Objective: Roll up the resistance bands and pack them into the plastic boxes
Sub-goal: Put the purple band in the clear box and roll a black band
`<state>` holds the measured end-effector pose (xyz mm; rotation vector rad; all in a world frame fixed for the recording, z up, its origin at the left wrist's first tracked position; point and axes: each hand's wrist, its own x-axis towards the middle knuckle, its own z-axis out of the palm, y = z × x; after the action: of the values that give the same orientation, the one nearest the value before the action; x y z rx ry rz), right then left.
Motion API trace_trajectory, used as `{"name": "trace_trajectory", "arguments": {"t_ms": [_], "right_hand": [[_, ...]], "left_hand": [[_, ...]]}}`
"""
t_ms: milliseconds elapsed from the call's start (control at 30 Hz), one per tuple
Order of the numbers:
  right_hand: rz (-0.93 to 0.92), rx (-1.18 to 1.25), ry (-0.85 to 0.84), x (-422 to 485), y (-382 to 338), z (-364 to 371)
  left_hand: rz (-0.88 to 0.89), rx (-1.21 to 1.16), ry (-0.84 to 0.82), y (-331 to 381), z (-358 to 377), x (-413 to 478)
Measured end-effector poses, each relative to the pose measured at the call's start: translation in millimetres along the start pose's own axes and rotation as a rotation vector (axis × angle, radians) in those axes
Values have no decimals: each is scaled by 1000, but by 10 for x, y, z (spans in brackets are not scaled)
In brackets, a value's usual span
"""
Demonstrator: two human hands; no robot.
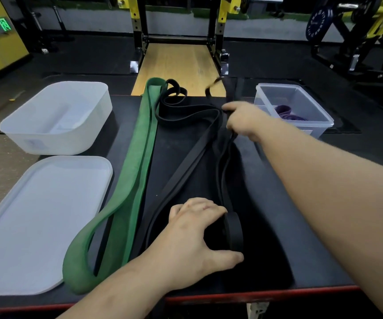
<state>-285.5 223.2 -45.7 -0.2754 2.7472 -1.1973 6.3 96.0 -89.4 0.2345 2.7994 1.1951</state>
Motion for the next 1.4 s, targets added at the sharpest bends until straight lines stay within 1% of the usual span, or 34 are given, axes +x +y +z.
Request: {"name": "trace_trajectory", "arguments": {"t_ms": [67,200,233,300,333,400,467,500,600,667,733,767,833,867,900,967,1033,1100,1200,1233,1300,1333,1367,1400], "right_hand": [[30,-145,-40,-33,138,51],[1,-234,25,-135,163,50],[24,-254,56,-161,192,54],[130,-245,137,-207,270,32],[194,-214,176,-225,289,11],[307,-10,208,-217,320,1],[332,194,190,-202,329,41],[327,227,185,-187,334,72],[290,199,114,-134,309,170],[191,149,86,-99,225,216],[66,70,113,-38,122,227],[14,-3,110,-7,60,222],[-68,-232,58,75,-65,211],[-90,-339,31,87,-143,195],[-109,-435,38,115,-192,177],[-100,-508,108,152,-273,94],[-73,-440,152,159,-304,35],[-36,-384,125,136,-280,37],[110,-392,103,79,-124,93],[174,-331,99,69,-53,116],[269,-76,51,48,32,144],[273,39,13,39,66,169],[252,93,-22,67,108,187],[217,55,-39,89,127,197]], "left_hand": [[-7,4,-2,5,-6,1],[-20,0,-7,6,-11,6],[-25,1,-9,3,-7,6],[-32,3,-11,9,-3,4],[-36,0,-14,16,-5,3],[-46,-3,-24,22,-9,6],[-52,3,-27,16,-9,7],[-52,6,-26,15,-8,5],[-44,10,-25,32,-13,4],[-24,12,-20,37,-17,7],[-4,6,-15,34,-20,10],[10,4,-11,30,-18,12],[33,3,-1,14,-18,21],[42,3,1,6,-17,22],[48,5,0,-1,-16,25],[52,8,-3,-4,-17,29],[54,3,2,-4,-23,26],[52,1,5,-2,-26,21],[34,9,0,10,-31,18],[29,11,-1,16,-33,16],[26,13,-6,31,-35,11],[24,11,-8,31,-35,8],[22,10,-10,32,-38,4],[20,9,-10,29,-36,4]]}}
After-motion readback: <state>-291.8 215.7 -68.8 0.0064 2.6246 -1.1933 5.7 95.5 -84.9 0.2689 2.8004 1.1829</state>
